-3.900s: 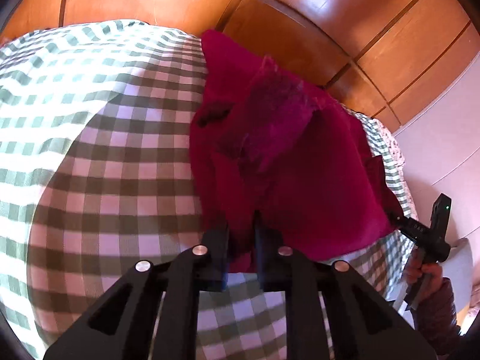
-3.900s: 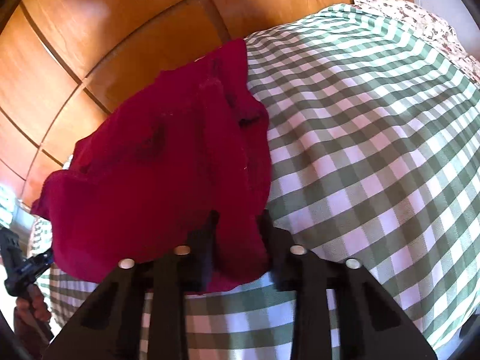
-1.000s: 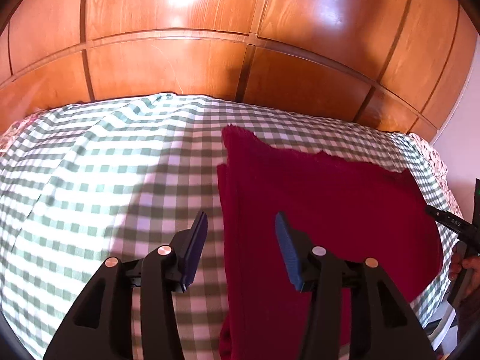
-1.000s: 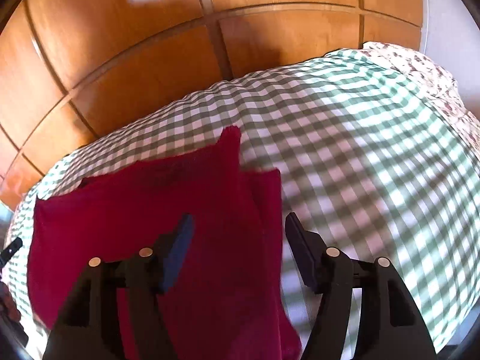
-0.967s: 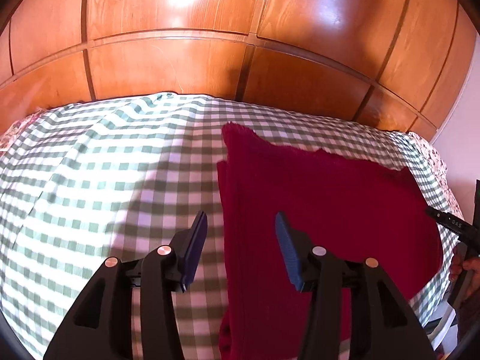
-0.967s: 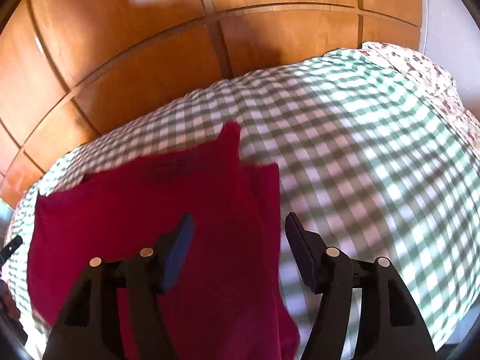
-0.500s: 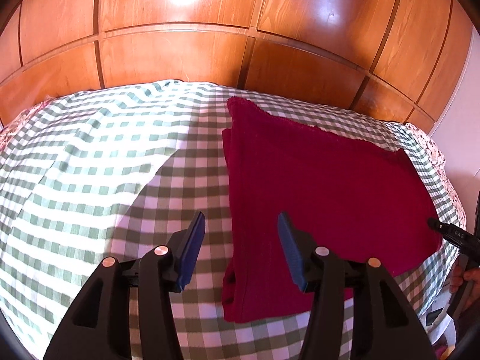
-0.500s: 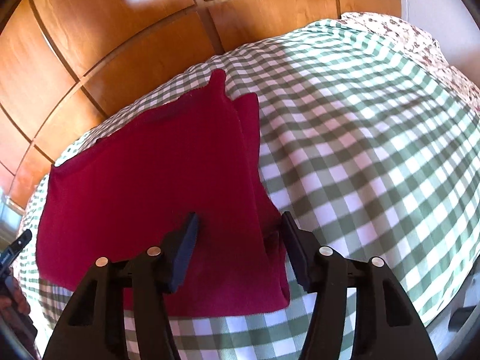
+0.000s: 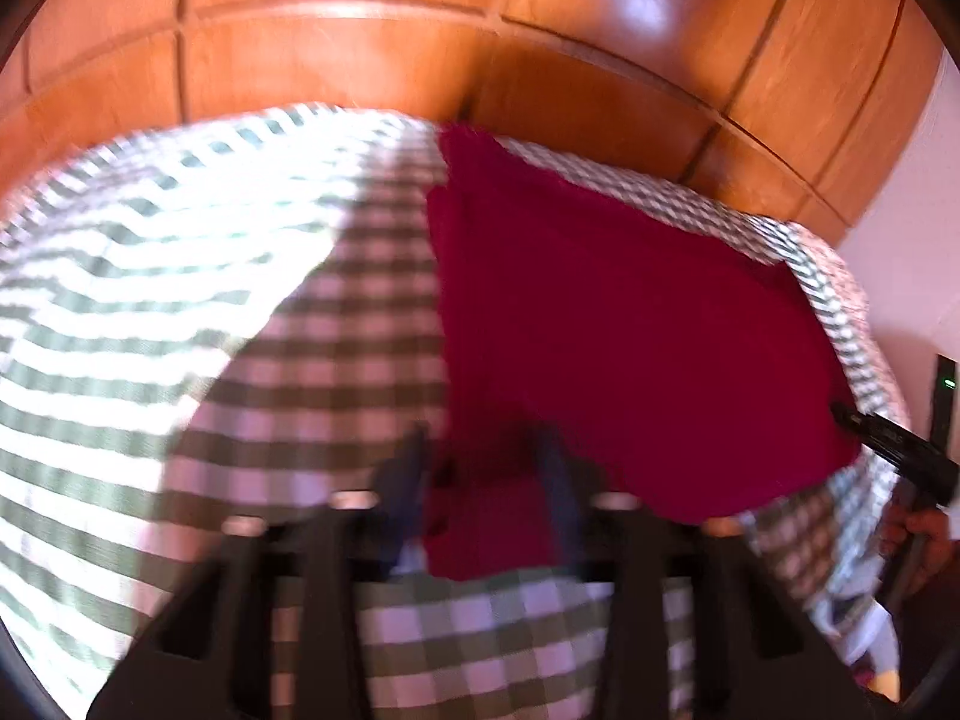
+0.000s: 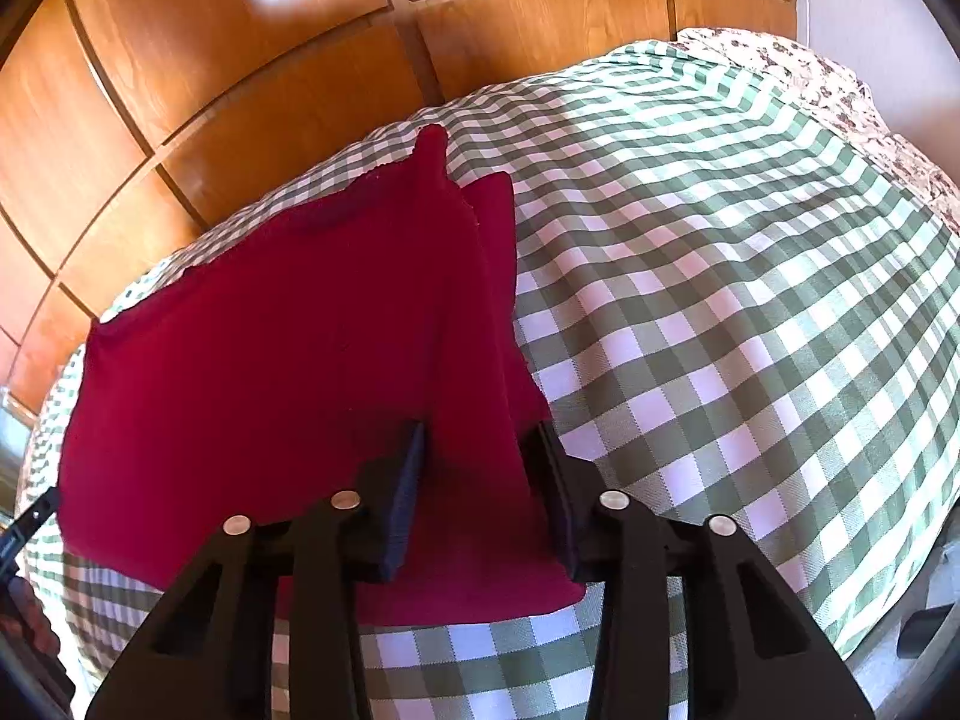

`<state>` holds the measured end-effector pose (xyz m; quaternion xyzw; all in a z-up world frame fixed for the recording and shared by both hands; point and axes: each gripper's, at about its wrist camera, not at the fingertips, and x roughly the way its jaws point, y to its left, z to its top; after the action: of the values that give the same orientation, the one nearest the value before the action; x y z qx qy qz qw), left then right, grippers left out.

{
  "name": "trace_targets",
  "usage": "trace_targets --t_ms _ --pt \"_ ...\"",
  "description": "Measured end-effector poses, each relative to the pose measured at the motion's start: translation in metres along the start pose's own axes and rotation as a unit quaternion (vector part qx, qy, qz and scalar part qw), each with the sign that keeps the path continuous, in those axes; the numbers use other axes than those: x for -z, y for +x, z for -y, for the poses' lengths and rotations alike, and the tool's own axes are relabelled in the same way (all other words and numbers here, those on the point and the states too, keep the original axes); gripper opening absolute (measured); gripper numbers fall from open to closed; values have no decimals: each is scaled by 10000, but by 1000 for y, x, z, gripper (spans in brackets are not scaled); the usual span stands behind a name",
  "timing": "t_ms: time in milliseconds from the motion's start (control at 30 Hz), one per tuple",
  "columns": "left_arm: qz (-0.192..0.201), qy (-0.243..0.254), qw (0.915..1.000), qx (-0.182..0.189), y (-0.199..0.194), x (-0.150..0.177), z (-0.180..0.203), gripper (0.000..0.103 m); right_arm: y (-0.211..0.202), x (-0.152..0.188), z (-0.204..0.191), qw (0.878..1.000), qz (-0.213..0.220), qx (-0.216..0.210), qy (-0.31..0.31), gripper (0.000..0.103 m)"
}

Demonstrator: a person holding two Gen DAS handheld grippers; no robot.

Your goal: Fold small clothes

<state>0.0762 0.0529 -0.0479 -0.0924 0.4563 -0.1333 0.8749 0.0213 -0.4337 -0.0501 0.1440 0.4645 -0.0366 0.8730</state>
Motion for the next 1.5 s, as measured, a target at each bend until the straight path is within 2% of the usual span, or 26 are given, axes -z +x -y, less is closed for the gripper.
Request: trace_targets --t_ms 67,200,267,300,367,433,500,533,567,600,633,700,733,800,833,867,900,933,967,1033,1100,1133,1167,1233,1300,1500 --pt "8 12 10000 92 1 3 -1 7 -1 0 -1 10000 3 37 -35 30" --pt "209 -272 9969 706 -23 2 -15 6 -10 -4 -1 10000 49 -3 -20 19" --pt "227 -407 9950 882 -31 4 -22 6 -20 -5 -1 9999 123 -75 -7 14" --pt "169 -468 9946 915 -31 6 -26 6 -25 -5 -1 9998 143 -137 6 8" --pt "-84 -540 9954 784 -18 16 -32 6 -30 -1 1 9996 153 -215 -27 8" --pt "-337 -764 9933 796 -3 21 -38 8 -22 4 3 9999 40 -113 -49 8" --pt "-345 -1110 9888 940 0 24 -44 19 -9 9 7 9998 -113 -116 75 8" --pt "-239 -1221 9876 957 -4 24 -46 39 -7 9 9 9997 -121 -159 126 8" --pt "-149 -1252 9875 944 -7 24 -48 54 -8 9 11 9995 -98 -207 200 9" --pt "-35 -1274 9876 918 -11 24 -49 55 -9 8 16 9986 -123 -379 350 13" --pt "-45 -1270 9875 935 -12 24 -51 55 -10 9 19 9981 -144 -426 425 19" --pt "-98 -1249 9874 962 -10 24 -51 54 -15 10 23 9978 -116 -449 483 45" --pt "-100 -1234 9873 991 -9 25 -50 51 -17 12 24 9980 -111 -414 471 46" --pt "-186 -1156 9869 1107 -5 25 -44 32 -20 19 26 9976 -171 -474 466 46" --pt "-242 -1086 9875 1119 -2 24 -42 13 -20 23 24 9978 -204 -454 430 46" --pt "-284 -985 9885 1115 -1 24 -37 7 -21 27 22 9985 -236 -367 325 38" --pt "-255 -863 9902 1068 -2 24 -31 6 -22 29 20 9990 -241 -281 246 23" --pt "-227 -739 9917 1032 -5 24 -27 6 -25 31 18 9993 -227 -231 181 18" --pt "-231 -660 9924 1009 -7 23 -25 6 -28 33 17 9994 -212 -223 129 9" --pt "-309 -683 9930 916 -7 23 -28 8 -32 36 18 9995 -241 -186 45 8" --pt "-285 -726 9933 857 -9 20 -34 16 -32 39 21 9993 -306 -204 27 8" --pt "-181 -814 9933 805 -11 18 -37 35 -32 39 21 9993 -301 -216 16 8" --pt "-99 -882 9929 786 -12 16 -39 50 -32 37 20 9993 -294 -219 5 9" --pt "54 -1049 9912 803 -13 4 -46 51 -35 29 20 9994 -198 -272 109 21" --pt "172 -1104 9907 775 -10 -10 -47 51 -40 14 19 9995 71 -235 186 51" --pt "329 -1017 9919 692 1 -46 -41 50 -21 -38 -5 9991 361 42 -211 52"
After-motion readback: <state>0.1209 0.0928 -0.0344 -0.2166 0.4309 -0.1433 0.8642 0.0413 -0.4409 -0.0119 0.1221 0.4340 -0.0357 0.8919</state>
